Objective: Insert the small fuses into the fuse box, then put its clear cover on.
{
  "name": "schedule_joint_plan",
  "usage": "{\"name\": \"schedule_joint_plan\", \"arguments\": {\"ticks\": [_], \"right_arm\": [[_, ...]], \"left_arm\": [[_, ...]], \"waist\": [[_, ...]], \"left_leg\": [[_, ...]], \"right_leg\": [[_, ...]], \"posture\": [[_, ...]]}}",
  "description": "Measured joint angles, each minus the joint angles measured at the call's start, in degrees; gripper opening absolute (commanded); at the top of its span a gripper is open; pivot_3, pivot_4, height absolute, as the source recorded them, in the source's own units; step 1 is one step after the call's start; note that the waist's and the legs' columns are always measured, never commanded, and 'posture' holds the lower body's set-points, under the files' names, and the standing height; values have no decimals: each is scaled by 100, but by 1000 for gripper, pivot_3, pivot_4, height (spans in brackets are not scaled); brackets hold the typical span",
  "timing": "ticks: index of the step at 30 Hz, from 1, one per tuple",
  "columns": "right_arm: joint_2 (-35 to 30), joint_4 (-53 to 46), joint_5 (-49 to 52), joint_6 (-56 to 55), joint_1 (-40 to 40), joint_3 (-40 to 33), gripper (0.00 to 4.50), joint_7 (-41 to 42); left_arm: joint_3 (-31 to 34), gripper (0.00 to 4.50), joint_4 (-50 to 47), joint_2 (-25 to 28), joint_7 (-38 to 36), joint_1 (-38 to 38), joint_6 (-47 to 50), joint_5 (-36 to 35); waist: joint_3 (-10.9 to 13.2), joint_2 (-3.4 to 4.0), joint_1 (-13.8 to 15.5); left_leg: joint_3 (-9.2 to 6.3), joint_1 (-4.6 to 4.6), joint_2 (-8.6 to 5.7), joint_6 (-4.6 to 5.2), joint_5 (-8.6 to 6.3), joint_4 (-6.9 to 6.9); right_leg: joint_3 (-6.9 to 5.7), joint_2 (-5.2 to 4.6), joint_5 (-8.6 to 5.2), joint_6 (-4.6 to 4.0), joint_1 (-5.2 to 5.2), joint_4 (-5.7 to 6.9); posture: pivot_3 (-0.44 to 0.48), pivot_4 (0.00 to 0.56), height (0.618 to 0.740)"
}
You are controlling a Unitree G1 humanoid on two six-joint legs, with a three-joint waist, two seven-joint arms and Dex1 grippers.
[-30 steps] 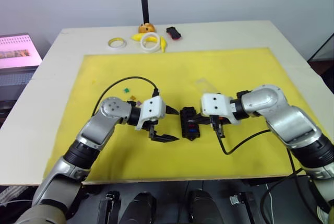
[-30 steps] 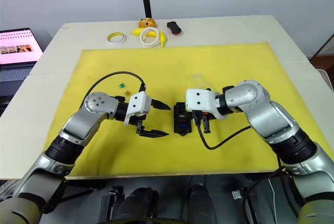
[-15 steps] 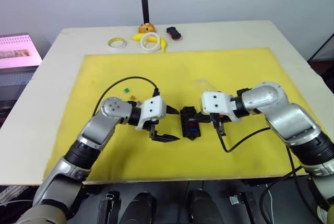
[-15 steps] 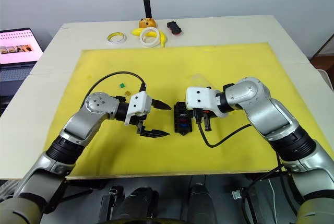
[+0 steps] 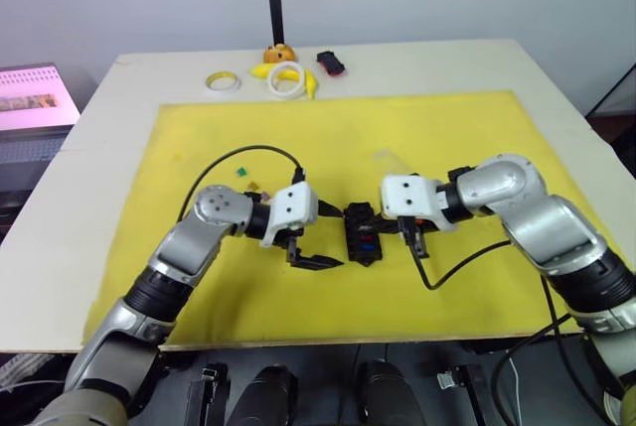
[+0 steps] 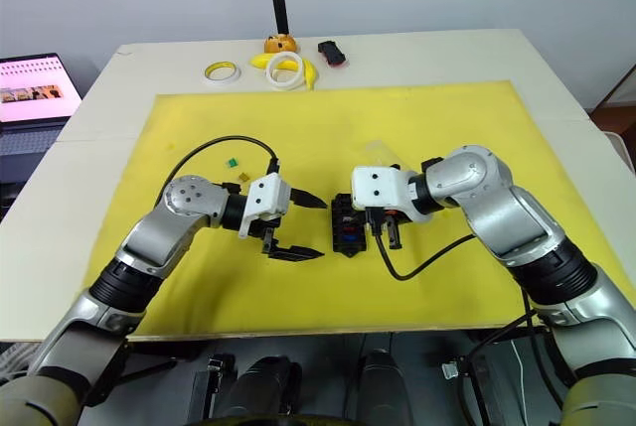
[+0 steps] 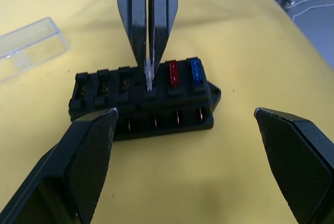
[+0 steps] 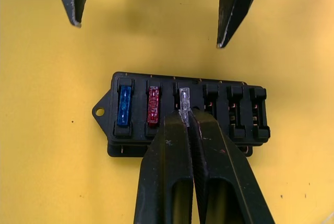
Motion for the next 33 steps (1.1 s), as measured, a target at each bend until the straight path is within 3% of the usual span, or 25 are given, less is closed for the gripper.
{"name": "schedule_joint_plan", "arguments": {"ticks": [33], "right_arm": [[87,-132,-223,212,-123,82,0,217]], "left_arm": [[-45,4433,260,-134,97,-96,-159,154]], "waist": [[0,0,-2]], "left_leg": [[0,0,-1,0,0,0]], "right_leg": [[0,0,0,0,0,1]], "posture": [[0,150,740]]}}
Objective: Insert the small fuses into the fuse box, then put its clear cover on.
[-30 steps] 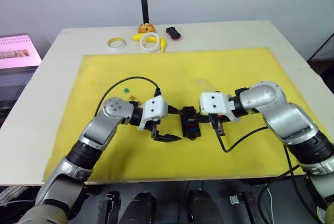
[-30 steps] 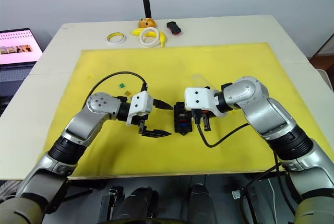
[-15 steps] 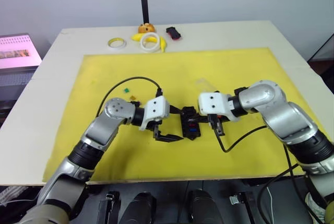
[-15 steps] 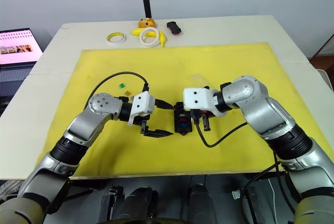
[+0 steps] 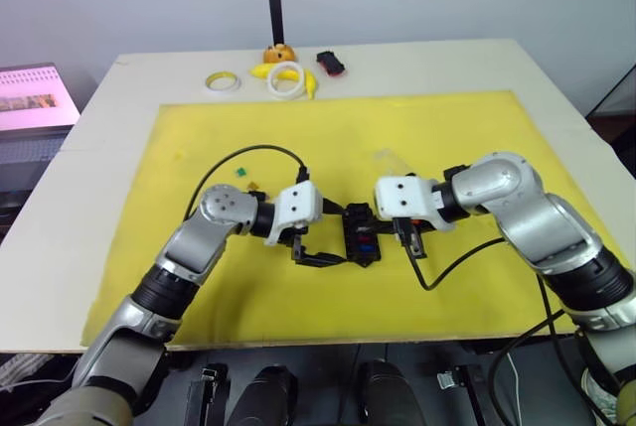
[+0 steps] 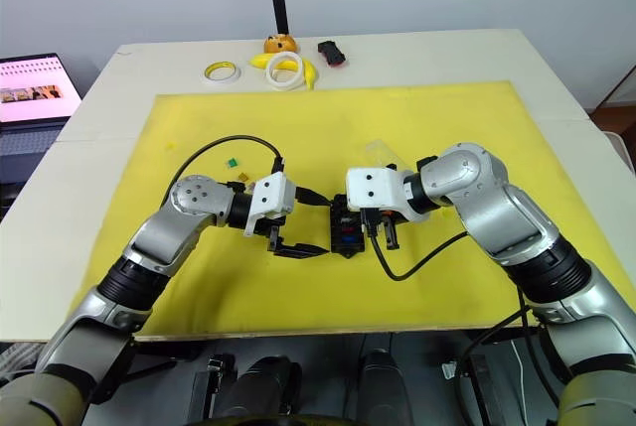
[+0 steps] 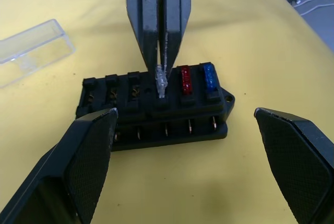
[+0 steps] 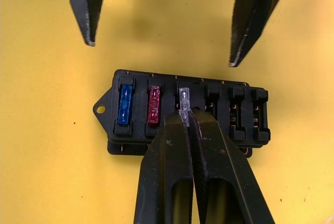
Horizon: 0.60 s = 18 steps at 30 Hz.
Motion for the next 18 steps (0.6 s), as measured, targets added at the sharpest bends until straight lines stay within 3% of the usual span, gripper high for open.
{"name": "schedule_joint_plan", "arguments": {"ticks": [15,18], "right_arm": [[-12,4,-153,-129,-43,49,0,99],[21,3,-97,-46,-42,42,923,105]], "left_arm": [[-13,4433,154,-106,-3,-97,-107,100],[-13,4500,158,-107,-2,-97,-109,101]], "waist": [[0,0,3],[0,0,-1]], "left_leg": [[0,0,-1,0,0,0],[-1,0,0,0,0,0]], "right_leg": [[0,0,0,0,0,1],[0,0,0,0,0,1]], "posture": [[0,150,740],[0,150,740]]}}
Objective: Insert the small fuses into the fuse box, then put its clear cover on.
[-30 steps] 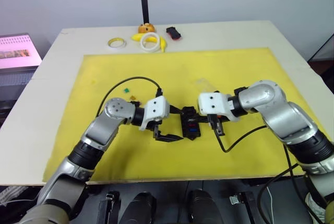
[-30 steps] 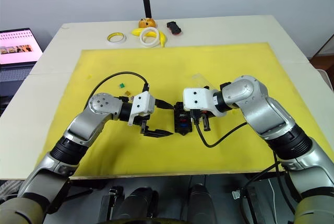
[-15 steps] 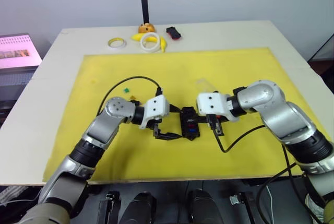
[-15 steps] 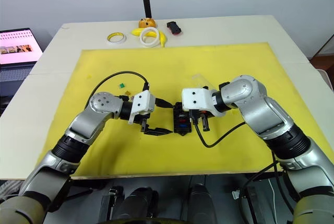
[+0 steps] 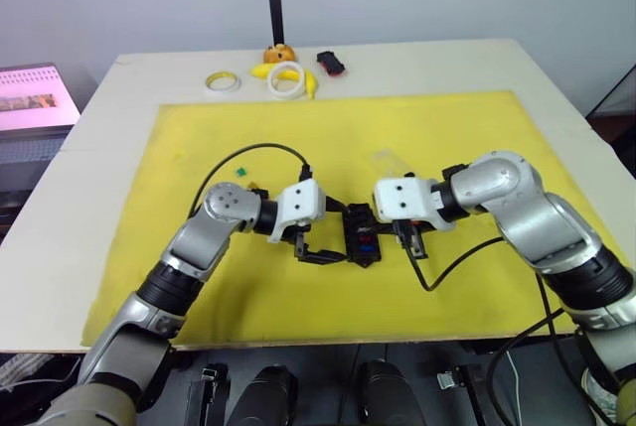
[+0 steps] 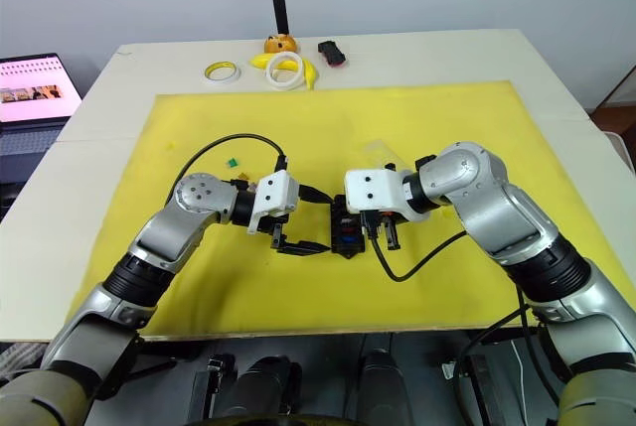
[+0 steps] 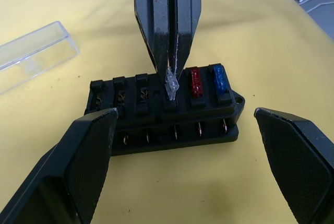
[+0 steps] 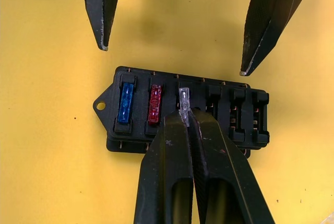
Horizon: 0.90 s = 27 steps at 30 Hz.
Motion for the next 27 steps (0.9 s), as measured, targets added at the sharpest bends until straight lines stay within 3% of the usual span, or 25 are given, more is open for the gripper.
{"name": "schedule_joint_plan", "arguments": {"ticks": [5,11,16,19,21,27], "right_arm": [[86,-28,358,466,-116,-254,3357,-25],[62,-357,900,1003,-274,-902,3357,-188],[304,-673,1415,1317,445,-1573,3357,-672],[588,-841,1807,1347,1214,-1981,2470,-1002],[711,-945,2006,1400,1572,-2146,1550,-1189],[723,-1065,2135,1396,1942,-2195,1550,-1639]], "left_arm": [[0,4500,1,2,1,2,0,0],[4,4500,0,60,-5,10,1,-1],[5,4500,-4,81,-76,12,1,-17],[7,4500,-8,89,-125,14,-3,-33],[10,4500,-4,102,-142,13,-5,-36],[10,4500,-5,97,-198,13,-7,-37]], "waist": [[0,0,0],[0,0,10],[-1,-2,16],[-1,-1,15],[-1,-1,11],[-1,-1,1]], "left_leg": [[0,0,0,0,0,0],[-1,-1,0,0,0,0],[-2,-2,0,0,0,0],[-2,-2,0,0,0,1],[-1,-1,0,0,0,2],[-1,0,0,0,0,2]], "right_leg": [[0,-1,0,0,-1,0],[0,-2,0,0,-1,0],[0,-3,0,-1,-1,1],[0,-3,0,0,-1,2],[0,-2,1,0,-1,4],[0,0,0,0,-1,5]], "posture": [[0,150,740],[0,150,740],[0,150,740],[0,150,740],[0,150,740],[0,150,740]]}}
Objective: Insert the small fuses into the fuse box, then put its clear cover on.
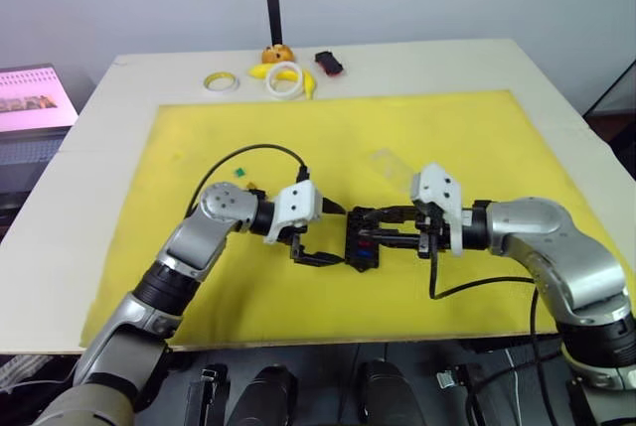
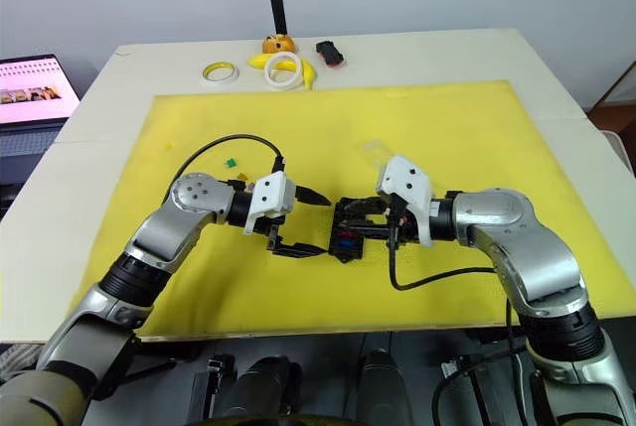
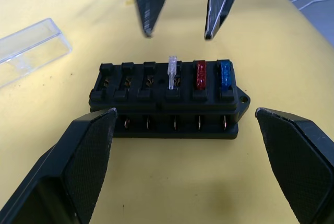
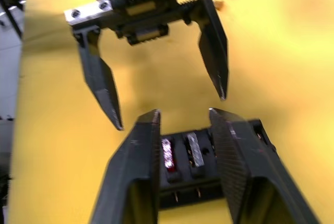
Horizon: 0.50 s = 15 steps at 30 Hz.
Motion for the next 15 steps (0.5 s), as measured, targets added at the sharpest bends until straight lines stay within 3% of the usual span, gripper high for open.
{"name": "schedule_joint_plan", "arguments": {"ticks": [15], "right_arm": [[-302,422,-195,-222,-131,486,1550,-128]], "left_arm": [[-3,4500,9,-105,-19,-28,-1,4]], "waist": [[0,0,4]], "left_leg": [[0,0,-1,0,0,1]], "right_leg": [[0,-1,0,0,1,-1]], "posture": [[0,150,740]]}}
